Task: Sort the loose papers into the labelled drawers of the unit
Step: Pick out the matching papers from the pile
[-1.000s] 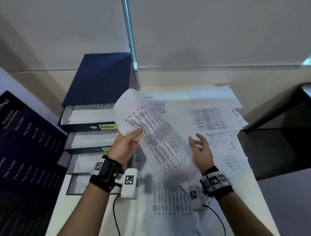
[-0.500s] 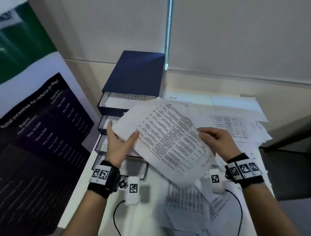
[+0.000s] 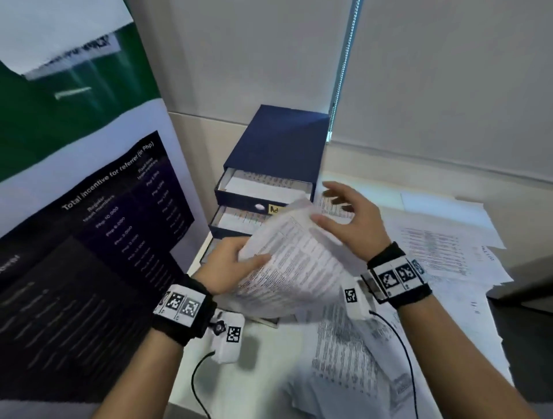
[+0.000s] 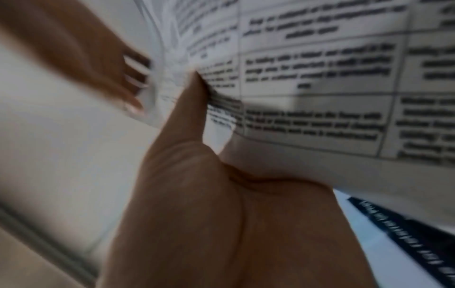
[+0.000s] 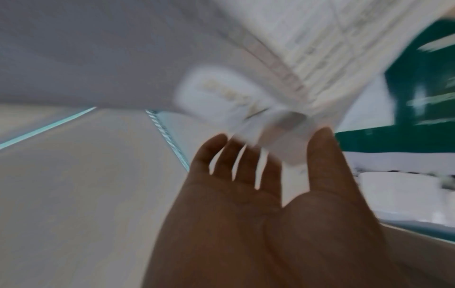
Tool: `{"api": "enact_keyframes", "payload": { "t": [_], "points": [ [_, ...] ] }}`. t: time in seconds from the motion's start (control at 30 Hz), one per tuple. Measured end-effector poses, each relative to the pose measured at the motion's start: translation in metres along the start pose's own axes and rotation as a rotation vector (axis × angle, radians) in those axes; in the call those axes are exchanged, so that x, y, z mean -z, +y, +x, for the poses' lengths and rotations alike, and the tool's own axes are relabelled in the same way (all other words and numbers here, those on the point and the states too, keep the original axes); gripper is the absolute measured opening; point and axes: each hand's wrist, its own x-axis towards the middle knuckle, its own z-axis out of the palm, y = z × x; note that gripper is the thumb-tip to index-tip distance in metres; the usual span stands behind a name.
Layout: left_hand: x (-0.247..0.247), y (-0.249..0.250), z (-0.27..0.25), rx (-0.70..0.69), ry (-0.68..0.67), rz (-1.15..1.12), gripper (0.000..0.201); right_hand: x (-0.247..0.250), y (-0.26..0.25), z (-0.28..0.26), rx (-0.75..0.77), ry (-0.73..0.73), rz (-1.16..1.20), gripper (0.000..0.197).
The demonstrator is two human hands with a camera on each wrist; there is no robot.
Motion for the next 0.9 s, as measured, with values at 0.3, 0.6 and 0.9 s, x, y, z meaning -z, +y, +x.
{"api": "enact_keyframes", "payload": {
  "t": [0.3,0.6,0.9],
  "points": [
    [0.036,-0.041,0.026,0.32,0.407,-0.4,0.049,-0.061,0.017,-0.046,-0.546,-0.223,0.594,0.074],
    [0.059,-0.031,0.046,0.437,0.291,-0.508,0.09,-0.062,0.027,0.036,-0.715,-0.105,0.781,0.044],
    [0.089,0.018,0.05,0.288,0.216,-0.759,0.045,-0.055,0.036,0.062,-0.871,-0.245,0.982,0.04]
  ]
}}
